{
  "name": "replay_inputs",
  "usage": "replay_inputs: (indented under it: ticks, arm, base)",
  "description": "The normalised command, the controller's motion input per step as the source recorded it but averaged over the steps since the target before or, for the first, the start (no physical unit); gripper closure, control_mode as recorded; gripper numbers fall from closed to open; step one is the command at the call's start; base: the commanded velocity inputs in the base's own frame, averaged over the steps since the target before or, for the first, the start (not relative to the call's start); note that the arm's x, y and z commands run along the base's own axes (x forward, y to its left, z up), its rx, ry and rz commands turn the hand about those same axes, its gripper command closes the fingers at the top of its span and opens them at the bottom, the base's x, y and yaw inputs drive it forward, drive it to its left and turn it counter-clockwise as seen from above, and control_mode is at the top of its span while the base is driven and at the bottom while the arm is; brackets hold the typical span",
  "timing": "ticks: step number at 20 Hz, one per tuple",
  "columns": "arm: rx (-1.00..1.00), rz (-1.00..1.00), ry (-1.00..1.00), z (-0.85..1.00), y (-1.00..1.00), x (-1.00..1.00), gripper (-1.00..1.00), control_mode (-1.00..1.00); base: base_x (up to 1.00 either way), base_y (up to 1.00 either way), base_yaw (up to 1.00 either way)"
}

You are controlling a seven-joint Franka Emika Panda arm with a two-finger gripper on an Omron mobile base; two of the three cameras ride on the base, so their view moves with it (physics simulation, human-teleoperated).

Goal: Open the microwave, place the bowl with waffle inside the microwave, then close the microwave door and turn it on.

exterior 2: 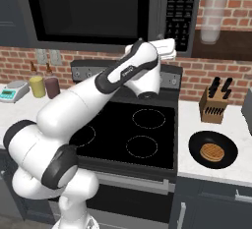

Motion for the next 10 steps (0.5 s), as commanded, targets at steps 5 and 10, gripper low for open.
replay_inputs:
  ticks: [5,10]
  arm:
    - [0.0,0.01,0.04,-0.01,0.12,-0.34,1.0,-1.0]
    - [0.0,0.07,0.0,-0.01,0.11,-0.97,1.0,-1.0]
  base:
    - [0.0,0.0,0.0]
    - [0.0,0.0,0.0]
